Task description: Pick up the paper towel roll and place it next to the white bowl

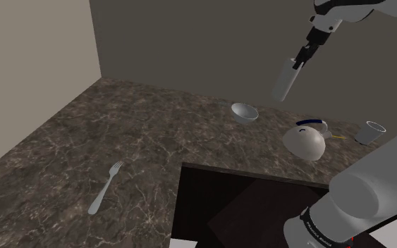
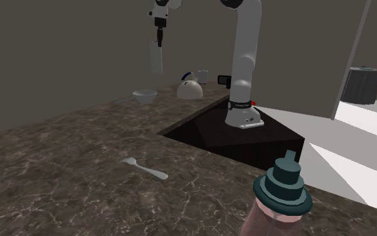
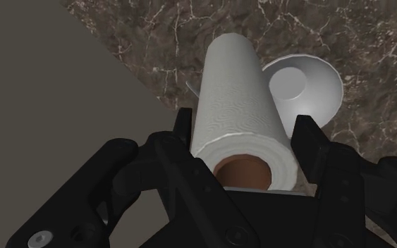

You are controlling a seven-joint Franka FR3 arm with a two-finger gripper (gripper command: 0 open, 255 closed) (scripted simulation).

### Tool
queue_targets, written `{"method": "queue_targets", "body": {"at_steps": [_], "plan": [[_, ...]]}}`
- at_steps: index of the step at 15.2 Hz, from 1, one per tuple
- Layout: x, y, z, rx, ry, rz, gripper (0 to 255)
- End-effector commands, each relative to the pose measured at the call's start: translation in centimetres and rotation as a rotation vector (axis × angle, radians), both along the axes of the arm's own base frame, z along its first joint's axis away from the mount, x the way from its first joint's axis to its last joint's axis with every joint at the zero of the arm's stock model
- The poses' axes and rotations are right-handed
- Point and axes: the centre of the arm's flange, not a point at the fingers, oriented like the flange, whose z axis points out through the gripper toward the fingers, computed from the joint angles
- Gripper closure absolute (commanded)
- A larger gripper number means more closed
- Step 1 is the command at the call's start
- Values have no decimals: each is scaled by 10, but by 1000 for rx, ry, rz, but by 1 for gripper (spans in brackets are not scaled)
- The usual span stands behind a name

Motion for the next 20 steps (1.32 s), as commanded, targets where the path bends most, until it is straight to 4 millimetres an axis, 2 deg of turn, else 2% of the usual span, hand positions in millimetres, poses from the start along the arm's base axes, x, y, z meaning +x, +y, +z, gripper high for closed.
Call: {"method": "queue_targets", "body": {"at_steps": [1,20], "plan": [[-1,1,-10,0,0,0,255],[-1,1,-111,0,0,0,255]]}}
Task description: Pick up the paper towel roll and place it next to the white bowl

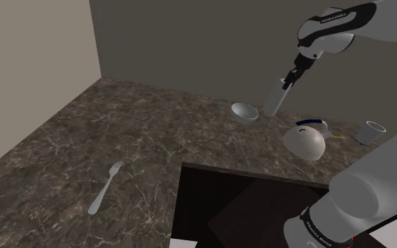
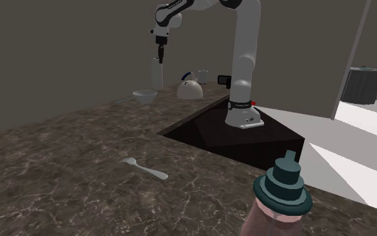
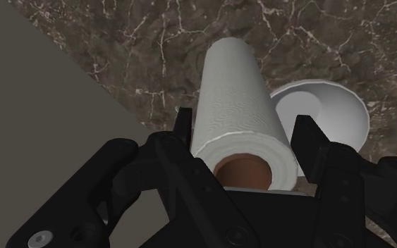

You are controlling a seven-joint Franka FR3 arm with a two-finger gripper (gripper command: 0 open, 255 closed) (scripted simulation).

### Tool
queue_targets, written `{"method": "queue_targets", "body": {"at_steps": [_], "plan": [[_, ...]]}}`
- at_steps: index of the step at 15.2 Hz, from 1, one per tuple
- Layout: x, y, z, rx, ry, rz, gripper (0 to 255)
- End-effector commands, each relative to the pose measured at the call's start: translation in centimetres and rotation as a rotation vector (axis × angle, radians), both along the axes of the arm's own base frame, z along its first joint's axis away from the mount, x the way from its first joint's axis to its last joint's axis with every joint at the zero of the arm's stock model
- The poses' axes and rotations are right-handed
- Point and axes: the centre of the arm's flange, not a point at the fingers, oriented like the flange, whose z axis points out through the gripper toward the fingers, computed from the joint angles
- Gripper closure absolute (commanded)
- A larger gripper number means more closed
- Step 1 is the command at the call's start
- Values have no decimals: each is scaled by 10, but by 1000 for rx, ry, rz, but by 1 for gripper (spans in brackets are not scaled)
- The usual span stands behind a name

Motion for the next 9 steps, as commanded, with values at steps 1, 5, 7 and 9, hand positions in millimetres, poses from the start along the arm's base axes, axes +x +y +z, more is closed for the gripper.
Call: {"method": "queue_targets", "body": {"at_steps": [1,5,7,9], "plan": [[0,1,-10,0,-1,0,255],[0,1,-32,0,-1,0,255],[0,1,-42,0,-1,0,255],[0,1,-53,0,-1,0,255]]}}
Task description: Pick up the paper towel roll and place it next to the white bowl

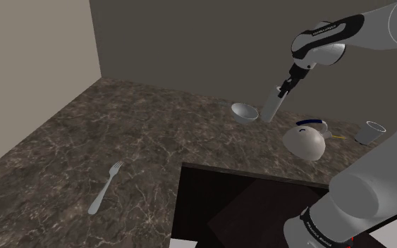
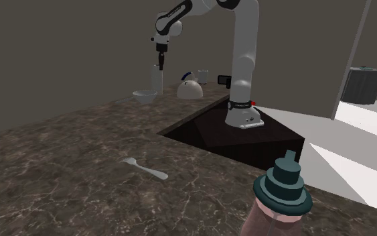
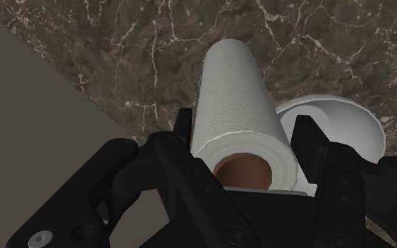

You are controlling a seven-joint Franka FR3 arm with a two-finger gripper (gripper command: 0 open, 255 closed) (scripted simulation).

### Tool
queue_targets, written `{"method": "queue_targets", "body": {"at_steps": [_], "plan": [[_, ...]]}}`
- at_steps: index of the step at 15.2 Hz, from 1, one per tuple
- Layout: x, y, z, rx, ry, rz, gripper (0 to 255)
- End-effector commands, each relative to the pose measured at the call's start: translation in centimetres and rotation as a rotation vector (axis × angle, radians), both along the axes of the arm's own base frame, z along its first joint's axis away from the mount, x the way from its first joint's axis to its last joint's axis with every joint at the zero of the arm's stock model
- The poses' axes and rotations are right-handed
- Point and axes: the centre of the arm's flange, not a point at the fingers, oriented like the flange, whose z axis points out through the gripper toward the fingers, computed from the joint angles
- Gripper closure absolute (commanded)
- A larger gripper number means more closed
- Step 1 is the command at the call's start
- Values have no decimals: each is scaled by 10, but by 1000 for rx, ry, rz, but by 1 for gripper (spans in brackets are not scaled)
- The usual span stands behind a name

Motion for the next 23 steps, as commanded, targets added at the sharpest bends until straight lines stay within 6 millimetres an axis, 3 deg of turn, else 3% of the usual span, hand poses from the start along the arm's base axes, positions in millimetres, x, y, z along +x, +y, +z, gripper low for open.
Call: {"method": "queue_targets", "body": {"at_steps": [1,8,9,14,18,23], "plan": [[0,0,-11,0,0,0,255],[0,0,-11,0,0,0,255],[0,0,-11,0,0,0,0],[0,0,-11,0,0,0,0],[-5,3,38,0,0,0,0],[-5,3,38,0,0,0,0]]}}
